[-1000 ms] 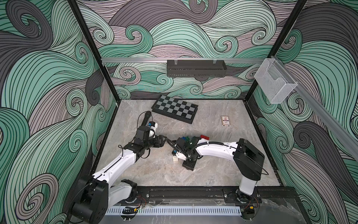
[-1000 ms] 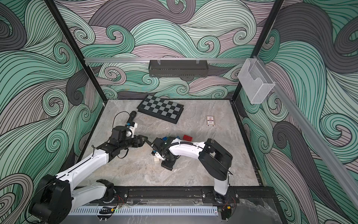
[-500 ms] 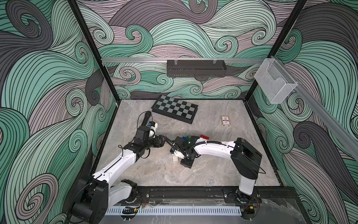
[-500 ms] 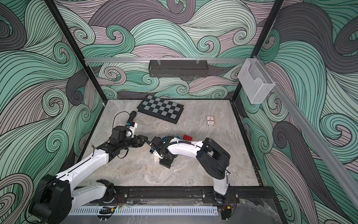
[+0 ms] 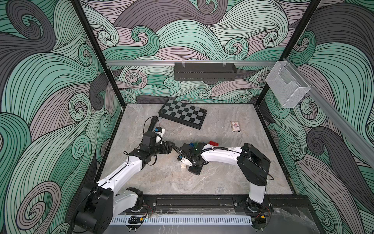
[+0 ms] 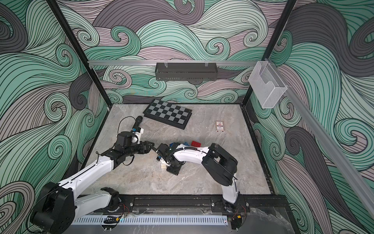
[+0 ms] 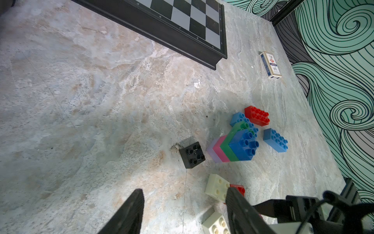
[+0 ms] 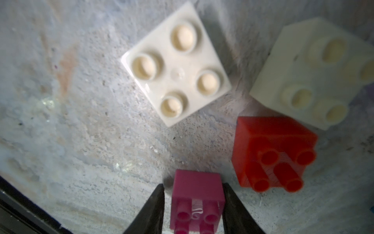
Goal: Assemble the letter p with lego
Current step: Pick up the lego brick from the center of the board.
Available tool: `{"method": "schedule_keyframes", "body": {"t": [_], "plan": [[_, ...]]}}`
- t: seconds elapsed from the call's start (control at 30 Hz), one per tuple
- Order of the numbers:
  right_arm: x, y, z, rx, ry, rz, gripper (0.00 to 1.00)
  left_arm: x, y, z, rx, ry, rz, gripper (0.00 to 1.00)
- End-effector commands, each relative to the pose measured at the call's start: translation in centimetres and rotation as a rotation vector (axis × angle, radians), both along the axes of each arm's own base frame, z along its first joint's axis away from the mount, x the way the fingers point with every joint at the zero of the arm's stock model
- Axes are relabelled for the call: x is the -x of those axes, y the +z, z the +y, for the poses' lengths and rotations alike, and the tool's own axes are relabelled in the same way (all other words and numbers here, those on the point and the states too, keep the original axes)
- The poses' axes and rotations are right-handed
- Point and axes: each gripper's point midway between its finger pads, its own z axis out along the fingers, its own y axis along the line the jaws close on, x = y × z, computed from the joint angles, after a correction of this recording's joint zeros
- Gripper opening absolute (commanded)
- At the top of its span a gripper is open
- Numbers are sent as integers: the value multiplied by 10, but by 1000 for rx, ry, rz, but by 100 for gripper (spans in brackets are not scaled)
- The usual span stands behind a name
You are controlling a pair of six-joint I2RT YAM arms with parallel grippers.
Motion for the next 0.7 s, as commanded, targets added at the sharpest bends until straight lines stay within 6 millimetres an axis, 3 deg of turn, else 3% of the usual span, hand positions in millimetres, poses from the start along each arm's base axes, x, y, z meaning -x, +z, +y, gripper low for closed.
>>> {"method": "schedule_keyframes", "body": {"t": [0.0,0.67], "plan": [[-4,4,4,-11,-7,-12,46,-2,0,-1,-8,-9,-13,65],[-10,11,2,-24,-27,-34,37,-1,1,-1,-6,-10,-16,65]]}}
